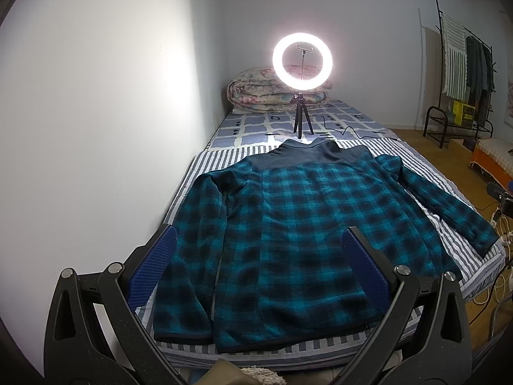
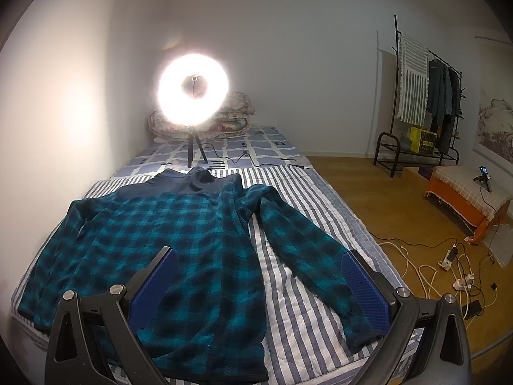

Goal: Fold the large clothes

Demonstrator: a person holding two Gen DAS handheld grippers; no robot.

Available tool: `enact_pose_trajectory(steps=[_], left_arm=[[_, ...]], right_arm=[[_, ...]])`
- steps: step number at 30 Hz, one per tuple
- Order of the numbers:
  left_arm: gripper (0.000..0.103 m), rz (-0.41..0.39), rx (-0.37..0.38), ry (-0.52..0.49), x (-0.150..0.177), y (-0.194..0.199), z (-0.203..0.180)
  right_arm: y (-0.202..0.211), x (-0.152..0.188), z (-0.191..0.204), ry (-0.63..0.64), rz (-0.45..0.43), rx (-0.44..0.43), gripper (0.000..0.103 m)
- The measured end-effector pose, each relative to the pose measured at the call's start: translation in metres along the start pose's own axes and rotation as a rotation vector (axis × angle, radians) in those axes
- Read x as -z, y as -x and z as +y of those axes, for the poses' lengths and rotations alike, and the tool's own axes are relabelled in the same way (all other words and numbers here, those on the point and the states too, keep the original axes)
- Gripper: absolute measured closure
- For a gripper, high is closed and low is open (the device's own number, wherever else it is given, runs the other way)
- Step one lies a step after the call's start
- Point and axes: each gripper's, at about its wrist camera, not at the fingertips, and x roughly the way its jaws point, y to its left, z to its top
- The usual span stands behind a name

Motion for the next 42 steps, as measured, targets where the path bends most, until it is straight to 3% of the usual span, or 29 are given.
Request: enact_pose_trajectory(steps=[42], left_arm=[[0.000,0.002,0.002,0.002,0.0016,-0.0033,0.0001]], right_arm=[[0.0045,-0.0064,0.0026,-0.004,-0.023,0.019,0.000]])
